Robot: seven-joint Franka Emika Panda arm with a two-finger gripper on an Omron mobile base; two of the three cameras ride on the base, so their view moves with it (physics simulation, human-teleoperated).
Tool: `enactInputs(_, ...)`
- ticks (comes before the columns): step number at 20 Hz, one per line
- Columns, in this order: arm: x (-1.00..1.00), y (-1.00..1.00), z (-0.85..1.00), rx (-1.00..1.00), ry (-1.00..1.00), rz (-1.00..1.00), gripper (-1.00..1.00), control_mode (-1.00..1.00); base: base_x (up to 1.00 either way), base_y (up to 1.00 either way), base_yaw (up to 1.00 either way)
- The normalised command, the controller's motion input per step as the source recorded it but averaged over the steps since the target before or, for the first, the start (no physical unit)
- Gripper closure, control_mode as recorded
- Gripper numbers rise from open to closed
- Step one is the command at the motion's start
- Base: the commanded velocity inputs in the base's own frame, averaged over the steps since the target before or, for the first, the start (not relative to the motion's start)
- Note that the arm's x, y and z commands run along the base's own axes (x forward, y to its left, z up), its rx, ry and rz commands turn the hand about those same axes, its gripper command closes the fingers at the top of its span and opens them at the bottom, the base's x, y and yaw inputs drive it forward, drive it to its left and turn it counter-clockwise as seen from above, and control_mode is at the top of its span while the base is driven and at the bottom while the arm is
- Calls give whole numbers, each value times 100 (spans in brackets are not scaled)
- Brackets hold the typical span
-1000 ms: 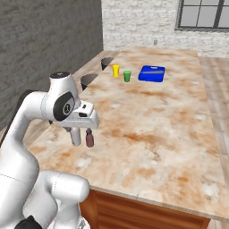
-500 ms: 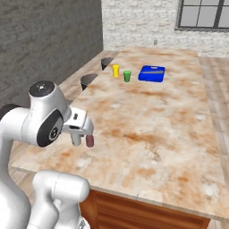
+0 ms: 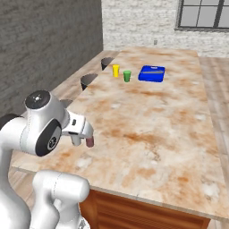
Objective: Place the drinks on the dining counter in a tight cluster.
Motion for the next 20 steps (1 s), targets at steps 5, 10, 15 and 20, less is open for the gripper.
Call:
enactInputs(5, -34, -9, -1, 2, 0, -3, -100, -100, 0, 0, 0)
enactInputs(10, 0, 0, 0, 0, 0, 0, -100, 100, -100, -61, -25)
enactInputs(15, 0, 0, 0, 0, 0, 0, -100, 100, -70, -41, -38)
enactInputs(20, 0, 0, 0, 0, 0, 0, -100, 100, 0, -11, -88)
